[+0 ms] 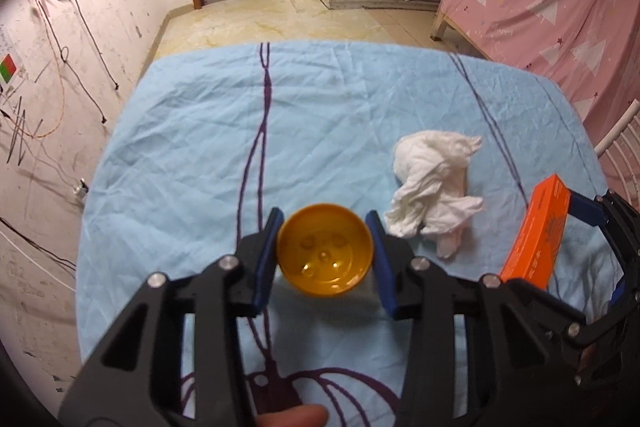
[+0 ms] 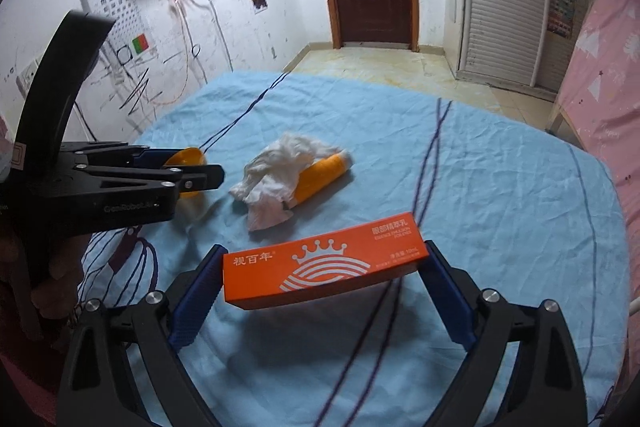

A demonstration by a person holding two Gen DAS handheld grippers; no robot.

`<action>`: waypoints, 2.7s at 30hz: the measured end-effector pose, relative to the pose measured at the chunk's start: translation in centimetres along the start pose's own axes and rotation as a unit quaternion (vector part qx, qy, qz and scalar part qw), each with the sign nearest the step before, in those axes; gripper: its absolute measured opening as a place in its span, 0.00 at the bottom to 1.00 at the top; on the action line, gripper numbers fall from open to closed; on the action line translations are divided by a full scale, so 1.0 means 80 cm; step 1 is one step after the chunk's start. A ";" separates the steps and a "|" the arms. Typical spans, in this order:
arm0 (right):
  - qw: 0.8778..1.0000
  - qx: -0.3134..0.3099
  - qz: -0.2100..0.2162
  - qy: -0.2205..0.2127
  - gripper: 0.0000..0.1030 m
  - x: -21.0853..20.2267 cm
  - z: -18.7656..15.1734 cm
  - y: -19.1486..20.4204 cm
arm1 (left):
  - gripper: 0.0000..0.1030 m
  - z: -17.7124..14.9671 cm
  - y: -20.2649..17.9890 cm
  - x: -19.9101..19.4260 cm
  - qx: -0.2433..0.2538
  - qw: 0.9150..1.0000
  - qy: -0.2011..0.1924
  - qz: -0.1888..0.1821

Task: Collect trash
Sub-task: 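Carry the orange cup and crown-printed box to the yellow bin with both tools, then open both tools over the yellow bin to drop the cup and box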

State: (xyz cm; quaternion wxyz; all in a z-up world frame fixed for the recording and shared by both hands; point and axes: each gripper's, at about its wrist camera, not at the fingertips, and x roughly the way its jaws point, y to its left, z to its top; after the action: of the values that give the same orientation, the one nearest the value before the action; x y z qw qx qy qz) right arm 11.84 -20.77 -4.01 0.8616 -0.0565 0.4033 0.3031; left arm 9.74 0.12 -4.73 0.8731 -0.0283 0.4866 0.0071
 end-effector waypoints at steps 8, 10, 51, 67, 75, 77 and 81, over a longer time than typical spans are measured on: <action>0.999 0.030 -0.013 -0.035 0.85 -0.038 -0.002 -0.037 | 0.39 0.017 -0.026 -0.037 0.010 0.999 -0.033 -0.010; 0.998 0.042 -0.019 -0.046 0.85 -0.050 -0.005 -0.051 | 0.39 0.024 -0.038 -0.048 0.015 0.999 -0.043 -0.015; 0.951 0.227 -0.169 -0.125 0.86 -0.202 -0.159 -0.332 | 0.39 0.043 -0.404 -0.054 0.209 0.971 -0.045 -0.108; 0.929 0.299 -0.168 -0.142 0.89 -0.226 -0.204 -0.392 | 0.39 0.034 -0.507 -0.023 0.243 0.954 0.009 -0.174; 0.910 0.337 -0.182 -0.157 0.89 -0.250 -0.232 -0.415 | 0.62 0.032 -0.533 -0.016 0.250 0.947 0.027 -0.202; 0.909 0.339 -0.182 -0.158 0.89 -0.251 -0.233 -0.415 | 0.62 0.032 -0.531 -0.017 0.251 0.947 0.026 -0.201; 0.912 0.333 -0.180 -0.157 0.89 -0.248 -0.224 -0.408 | 0.62 0.034 -0.523 -0.020 0.246 0.948 0.025 -0.200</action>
State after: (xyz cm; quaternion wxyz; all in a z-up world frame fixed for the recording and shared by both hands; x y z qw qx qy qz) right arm 8.79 -62.83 -6.30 0.9225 0.2101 0.3237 -0.0043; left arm 12.92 -41.45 -0.16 0.8240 0.0909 0.4792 -0.2882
